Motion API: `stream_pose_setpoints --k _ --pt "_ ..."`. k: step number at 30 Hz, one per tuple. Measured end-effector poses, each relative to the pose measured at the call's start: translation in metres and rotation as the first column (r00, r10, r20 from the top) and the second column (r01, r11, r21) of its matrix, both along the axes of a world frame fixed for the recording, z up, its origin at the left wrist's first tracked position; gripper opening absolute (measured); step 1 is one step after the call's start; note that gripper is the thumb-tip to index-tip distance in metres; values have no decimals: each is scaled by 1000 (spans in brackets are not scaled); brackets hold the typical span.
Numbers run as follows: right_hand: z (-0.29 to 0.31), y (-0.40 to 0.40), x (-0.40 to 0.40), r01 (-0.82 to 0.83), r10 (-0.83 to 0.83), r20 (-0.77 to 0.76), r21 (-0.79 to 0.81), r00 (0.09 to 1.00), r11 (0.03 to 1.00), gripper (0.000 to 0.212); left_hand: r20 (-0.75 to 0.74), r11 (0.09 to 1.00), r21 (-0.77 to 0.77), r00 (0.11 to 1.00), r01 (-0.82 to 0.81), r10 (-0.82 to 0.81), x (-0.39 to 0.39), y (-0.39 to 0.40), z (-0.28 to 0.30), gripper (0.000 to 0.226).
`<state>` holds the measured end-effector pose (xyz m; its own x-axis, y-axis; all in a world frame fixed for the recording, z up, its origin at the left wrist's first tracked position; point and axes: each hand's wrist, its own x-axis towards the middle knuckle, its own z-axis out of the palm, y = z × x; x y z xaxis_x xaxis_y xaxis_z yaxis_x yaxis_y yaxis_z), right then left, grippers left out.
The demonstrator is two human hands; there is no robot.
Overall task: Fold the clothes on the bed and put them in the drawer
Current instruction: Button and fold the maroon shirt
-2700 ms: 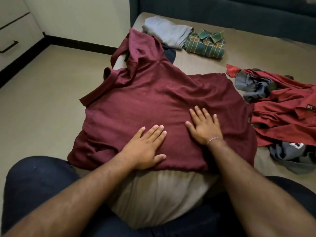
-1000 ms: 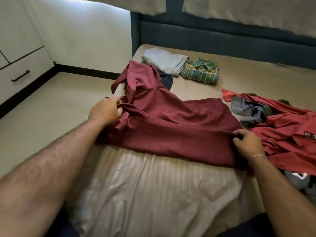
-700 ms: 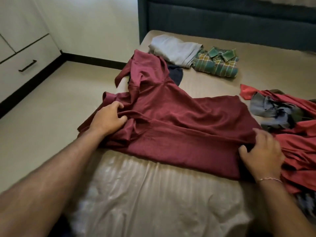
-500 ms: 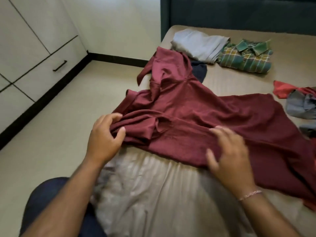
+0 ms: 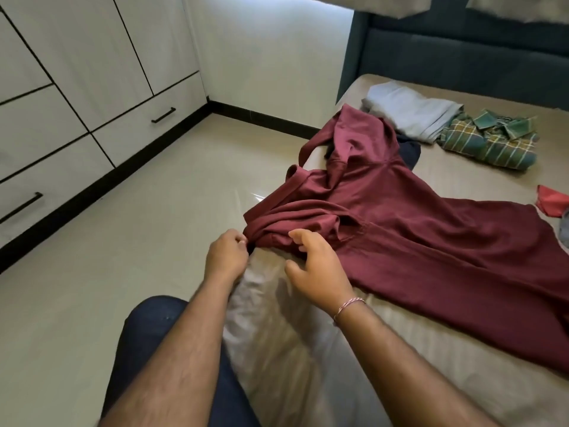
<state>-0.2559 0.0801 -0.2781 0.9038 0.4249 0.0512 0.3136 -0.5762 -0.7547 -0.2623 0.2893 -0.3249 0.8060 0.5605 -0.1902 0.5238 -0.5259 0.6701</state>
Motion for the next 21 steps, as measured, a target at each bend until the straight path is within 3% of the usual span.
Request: stream_pose_setpoints --k 3,7,9,11,12,13,14,15,16,17,18,21 --pt "9 6 1 42 -43 -91 -6 995 999 51 -25 994 -107 999 38 -41 4 0 -8 37" --pt "11 14 0 64 -77 -251 -57 965 996 55 119 995 70 991 -64 55 -3 -7 12 15" --pt "9 21 -3 86 -103 -278 -73 955 994 53 221 977 205 975 -66 20 -11 -9 41 11" --pt "15 25 -13 156 -117 -356 81 927 985 35 321 967 252 946 -35 -49 -21 -12 71 4" --pt "22 27 -21 209 -78 -469 233 880 950 27 358 981 192 930 9 -79 -27 -15 86 9" --pt "30 29 -29 288 11 -612 388 791 875 26 386 993 46 915 108 -118 -33 -20 100 13" --pt "37 27 -36 379 117 -711 497 693 780 31 408 950 -180 898 256 -164 -39 -28 110 13" --pt "41 23 -41 454 191 -742 570 643 685 35 430 823 -416 881 386 -196 -45 -37 118 11" --pt "43 17 -45 495 193 -727 612 659 616 35 462 659 -584 862 474 -211 -49 -45 122 7" --pt "44 6 -46 523 135 -698 637 703 567 31 489 554 -652 845 518 -215 -49 -52 121 6" --pt "43 -7 -44 549 48 -669 647 742 529 24 505 528 -669 841 523 -193 -45 -55 114 8" --pt "45 -66 -24 664 -104 -691 626 715 410 15 491 644 -605 856 468 -161 -20 -59 82 9"
